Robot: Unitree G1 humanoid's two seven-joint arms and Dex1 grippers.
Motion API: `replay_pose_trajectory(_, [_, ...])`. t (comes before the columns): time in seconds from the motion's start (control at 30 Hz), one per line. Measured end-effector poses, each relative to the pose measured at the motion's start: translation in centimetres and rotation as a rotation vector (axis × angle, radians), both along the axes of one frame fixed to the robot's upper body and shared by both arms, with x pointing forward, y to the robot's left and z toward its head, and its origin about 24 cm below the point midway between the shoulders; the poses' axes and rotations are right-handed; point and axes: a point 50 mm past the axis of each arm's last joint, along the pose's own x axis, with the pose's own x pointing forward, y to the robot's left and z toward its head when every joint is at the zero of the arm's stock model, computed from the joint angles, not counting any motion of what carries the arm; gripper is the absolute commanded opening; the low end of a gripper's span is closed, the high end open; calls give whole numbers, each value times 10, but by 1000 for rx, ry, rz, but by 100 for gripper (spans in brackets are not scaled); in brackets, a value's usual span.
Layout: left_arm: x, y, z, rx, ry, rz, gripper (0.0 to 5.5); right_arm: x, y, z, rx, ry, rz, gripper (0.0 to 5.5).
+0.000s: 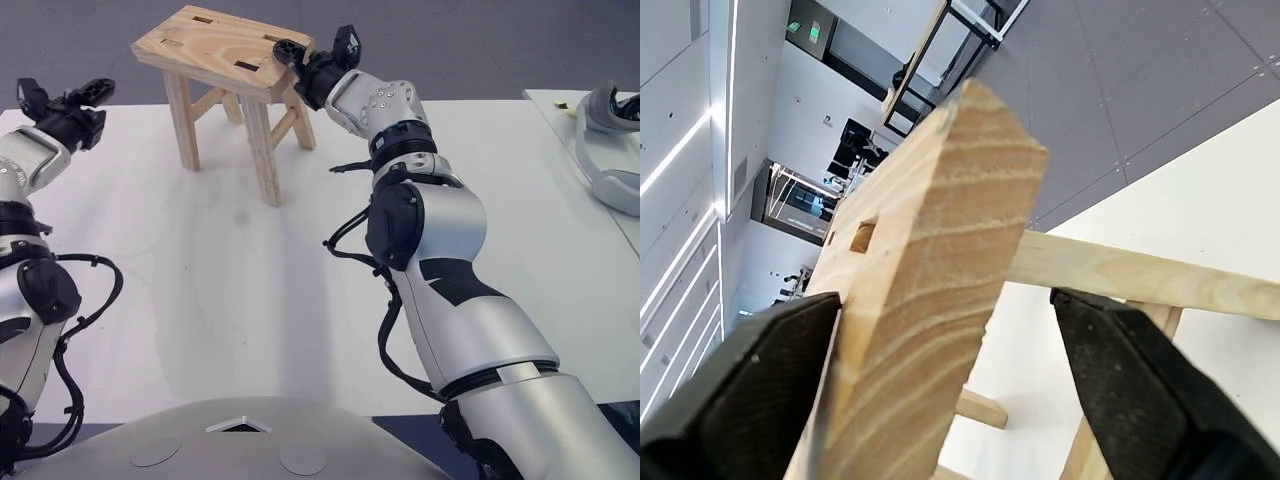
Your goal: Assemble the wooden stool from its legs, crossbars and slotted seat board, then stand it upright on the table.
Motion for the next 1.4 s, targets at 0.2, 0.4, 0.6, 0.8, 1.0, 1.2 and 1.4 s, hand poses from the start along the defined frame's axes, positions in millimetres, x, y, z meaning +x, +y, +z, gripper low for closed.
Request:
replay_pose_trajectory(0.2, [-46,6,30,111,-163,-64,366,-11,-22,2,115,-96,222,388])
replay_pose_trajectory(0.4, [-92,-21,88,361,-444,-49,366,-36,-51,92,212,-695,534,388])
replay_pose_trajectory(0.6, [-124,-67,137,445,-735,-19,366,-90,-35,129,308,-987,721,388])
replay_pose_trajectory(0.8, [-136,-94,144,484,-869,78,366,-126,-3,86,172,-969,714,388])
replay_pose_trajectory(1.0, [-148,-94,41,310,-529,162,366,-147,-12,-28,-113,-646,729,388])
replay_pose_trajectory(1.2, [-174,-68,-65,339,-152,293,366,-119,-54,-117,-462,-315,405,388])
replay_pose_trajectory(1.4, [-179,-91,-64,354,-210,437,366,-106,-49,-127,-564,-318,185,388])
